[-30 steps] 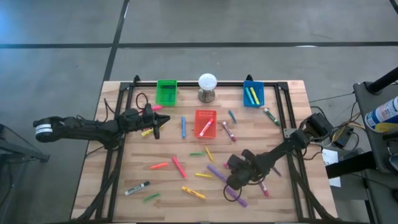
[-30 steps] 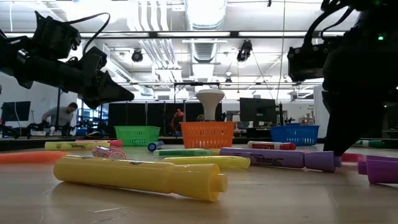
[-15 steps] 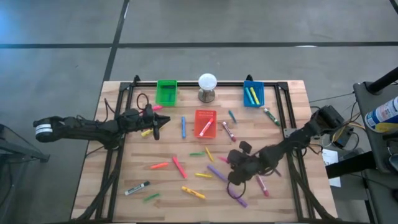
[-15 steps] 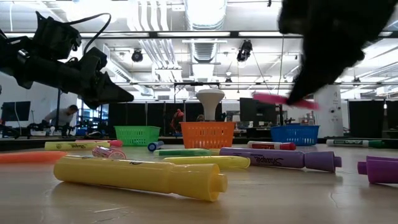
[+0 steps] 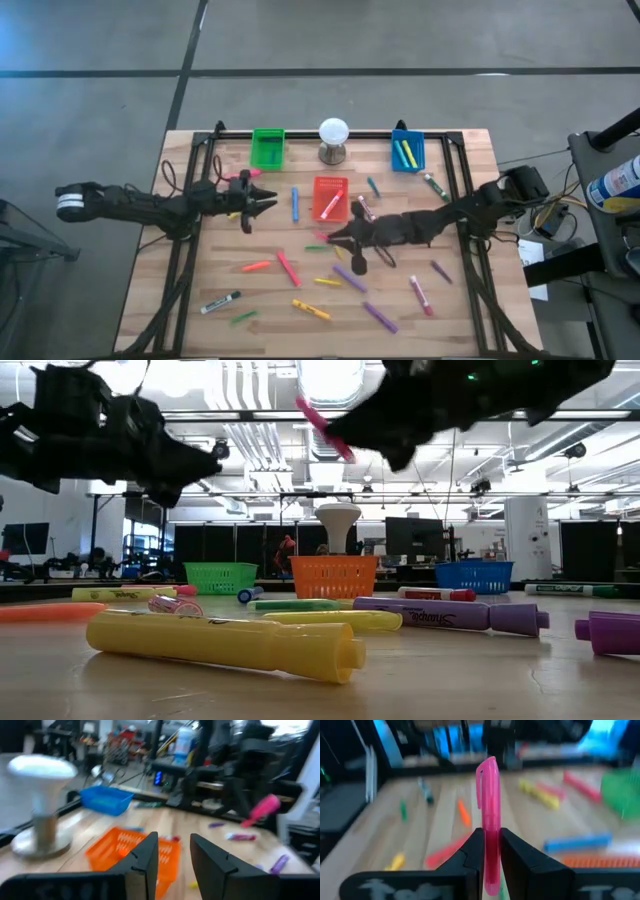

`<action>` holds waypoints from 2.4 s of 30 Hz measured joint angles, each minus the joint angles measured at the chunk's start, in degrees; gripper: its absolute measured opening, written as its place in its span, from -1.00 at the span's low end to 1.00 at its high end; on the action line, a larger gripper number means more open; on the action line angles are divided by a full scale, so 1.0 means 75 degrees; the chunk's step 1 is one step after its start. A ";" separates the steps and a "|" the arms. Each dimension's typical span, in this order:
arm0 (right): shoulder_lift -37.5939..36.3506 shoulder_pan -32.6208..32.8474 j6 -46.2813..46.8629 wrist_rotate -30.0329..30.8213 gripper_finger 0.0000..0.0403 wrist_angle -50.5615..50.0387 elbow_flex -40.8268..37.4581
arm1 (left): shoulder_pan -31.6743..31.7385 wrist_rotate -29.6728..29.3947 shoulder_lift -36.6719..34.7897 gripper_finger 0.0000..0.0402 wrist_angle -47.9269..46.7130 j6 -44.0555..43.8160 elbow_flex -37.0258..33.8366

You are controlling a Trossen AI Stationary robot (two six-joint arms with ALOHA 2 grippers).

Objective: Pick & Place Markers
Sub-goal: Put the bottom pink pen into the green bin

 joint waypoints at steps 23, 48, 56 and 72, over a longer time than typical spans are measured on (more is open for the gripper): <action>0.1993 -0.0892 -0.0945 -0.0863 -0.78 0.2335 0.1564 | -0.1758 0.0124 0.1152 -0.46 0.1745 0.0248 0.0589; 0.2071 -0.1026 -0.0529 -0.0761 -0.78 0.2258 0.1797 | -0.1890 -0.0264 0.2188 -0.46 0.1794 0.0388 0.1343; 0.2074 -0.1043 -0.0508 -0.0750 -0.78 0.2162 0.1797 | -0.2029 -0.0424 0.2496 -0.46 0.1794 0.0616 0.1669; 0.2074 -0.1061 -0.0589 -0.0744 -0.69 0.1686 0.1803 | -0.2035 -0.1369 0.2512 -0.78 0.1716 0.0859 0.1708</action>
